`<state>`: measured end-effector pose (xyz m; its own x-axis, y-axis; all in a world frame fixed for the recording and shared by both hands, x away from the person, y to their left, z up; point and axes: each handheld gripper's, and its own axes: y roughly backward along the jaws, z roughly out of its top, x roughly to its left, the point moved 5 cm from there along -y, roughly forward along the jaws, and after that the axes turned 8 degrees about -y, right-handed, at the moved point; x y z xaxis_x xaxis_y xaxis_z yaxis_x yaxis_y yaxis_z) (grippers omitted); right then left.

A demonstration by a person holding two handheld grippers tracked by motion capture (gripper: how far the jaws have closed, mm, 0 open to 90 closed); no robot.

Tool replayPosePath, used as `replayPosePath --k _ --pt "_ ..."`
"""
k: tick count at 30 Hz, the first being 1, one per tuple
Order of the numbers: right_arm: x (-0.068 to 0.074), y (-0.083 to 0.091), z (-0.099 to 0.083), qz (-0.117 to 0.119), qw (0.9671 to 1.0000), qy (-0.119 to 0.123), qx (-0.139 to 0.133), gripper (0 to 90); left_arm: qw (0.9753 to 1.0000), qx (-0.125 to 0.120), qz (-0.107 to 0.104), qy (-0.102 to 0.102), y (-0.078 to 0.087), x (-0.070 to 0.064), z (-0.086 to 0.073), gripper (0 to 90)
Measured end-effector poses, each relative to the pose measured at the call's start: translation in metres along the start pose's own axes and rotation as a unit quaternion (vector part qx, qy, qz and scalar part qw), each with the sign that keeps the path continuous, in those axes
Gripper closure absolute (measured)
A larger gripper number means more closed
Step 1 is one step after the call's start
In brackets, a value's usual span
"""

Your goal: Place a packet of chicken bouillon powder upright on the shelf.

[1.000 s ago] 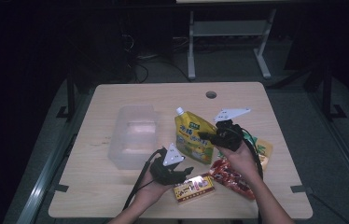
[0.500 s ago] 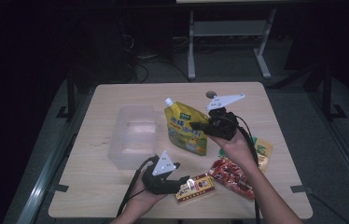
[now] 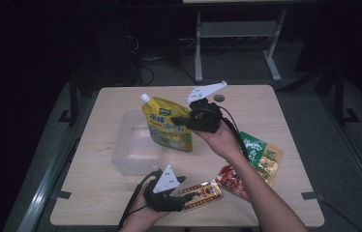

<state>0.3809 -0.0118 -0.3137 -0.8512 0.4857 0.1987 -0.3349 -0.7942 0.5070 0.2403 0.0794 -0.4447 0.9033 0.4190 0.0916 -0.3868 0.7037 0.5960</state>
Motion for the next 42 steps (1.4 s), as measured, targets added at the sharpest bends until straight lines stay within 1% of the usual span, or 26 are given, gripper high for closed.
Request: replayPosePath --k 2,3,4,5,7,11,13,14,16,17,19,21,23,26,31,32,34,35,38,42 --pt "0.004 -0.010 0.005 0.009 1.0000 0.004 0.001 89.9 1.0000 0.001 0.000 -0.001 0.001 0.000 -0.002 42.0" --pt "0.006 -0.016 0.008 0.013 0.9999 0.007 0.000 89.9 1.0000 0.000 0.000 0.002 0.001 0.000 -0.003 42.0" --pt "0.008 -0.020 0.010 0.016 0.9999 0.007 0.000 89.9 1.0000 0.000 0.000 0.001 0.001 0.001 -0.004 42.0" --pt "0.009 -0.026 0.012 0.017 0.9997 0.016 0.001 89.9 1.0000 -0.001 -0.001 0.003 0.001 0.000 -0.004 42.0" --pt "0.012 -0.034 0.015 0.021 0.9996 0.018 0.000 89.9 1.0000 0.000 0.000 0.001 0.002 0.001 -0.006 41.9" --pt "0.017 -0.050 0.020 0.030 0.9994 0.019 0.004 89.9 1.0000 0.003 -0.002 0.001 0.001 0.000 -0.008 41.7" --pt "0.019 -0.059 0.022 0.033 0.9993 0.019 0.004 89.9 1.0000 0.008 -0.001 -0.006 0.001 0.001 -0.009 41.4" --pt "0.020 -0.062 0.022 0.035 0.9992 0.016 0.005 89.9 1.0000 0.003 0.000 -0.001 0.000 0.001 -0.009 41.4" --pt "0.021 -0.069 0.023 0.035 0.9992 0.020 0.004 89.9 1.0000 0.002 0.000 -0.001 0.000 0.001 -0.010 41.3" --pt "0.022 -0.071 0.024 0.038 0.9991 0.016 0.006 89.9 1.0000 0.000 0.001 0.002 0.000 0.001 -0.009 41.2" --pt "0.022 -0.078 0.025 0.038 0.9991 0.017 0.005 89.9 1.0000 0.000 0.001 -0.004 0.001 0.000 -0.009 41.1" --pt "0.022 -0.083 0.025 0.040 0.9991 0.015 0.004 89.9 1.0000 0.002 0.001 -0.004 0.001 0.000 -0.009 41.1" --pt "0.023 -0.087 0.024 0.040 0.9991 0.015 0.004 89.9 0.9999 0.005 0.001 -0.010 0.001 0.000 -0.010 41.1" --pt "0.023 -0.092 0.022 0.042 0.9990 0.010 0.007 89.9 1.0000 0.003 0.000 -0.007 0.001 -0.001 -0.010 41.0" --pt "0.025 -0.098 0.022 0.046 0.9990 -0.001 0.001 89.9 1.0000 0.004 -0.001 -0.009 0.000 -0.002 -0.010 41.0" --pt "0.025 -0.099 0.021 0.044 0.9990 0.001 0.001 89.9 0.9999 0.005 -0.001 -0.010 0.000 -0.002 -0.010 41.1" --pt "0.026 -0.101 0.021 0.046 0.9990 0.000 0.001 89.9 1.0000 -0.001 -0.001 -0.004 0.000 -0.003 -0.010 41.1" --pt "0.026 -0.102 0.020 0.046 0.9989 -0.003 0.001 89.9 1.0000 -0.001 -0.001 -0.003 0.000 -0.004 -0.009 41.1" --pt "0.027 -0.104 0.018 0.044 0.9990 -0.001 0.001 89.9 1.0000 -0.002 -0.002 -0.005 0.000 -0.004 -0.009 41.1" --pt "0.026 -0.107 0.014 0.046 0.9989 -0.010 0.002 89.9 1.0000 0.001 -0.002 -0.002 -0.001 -0.003 -0.011 41.0"
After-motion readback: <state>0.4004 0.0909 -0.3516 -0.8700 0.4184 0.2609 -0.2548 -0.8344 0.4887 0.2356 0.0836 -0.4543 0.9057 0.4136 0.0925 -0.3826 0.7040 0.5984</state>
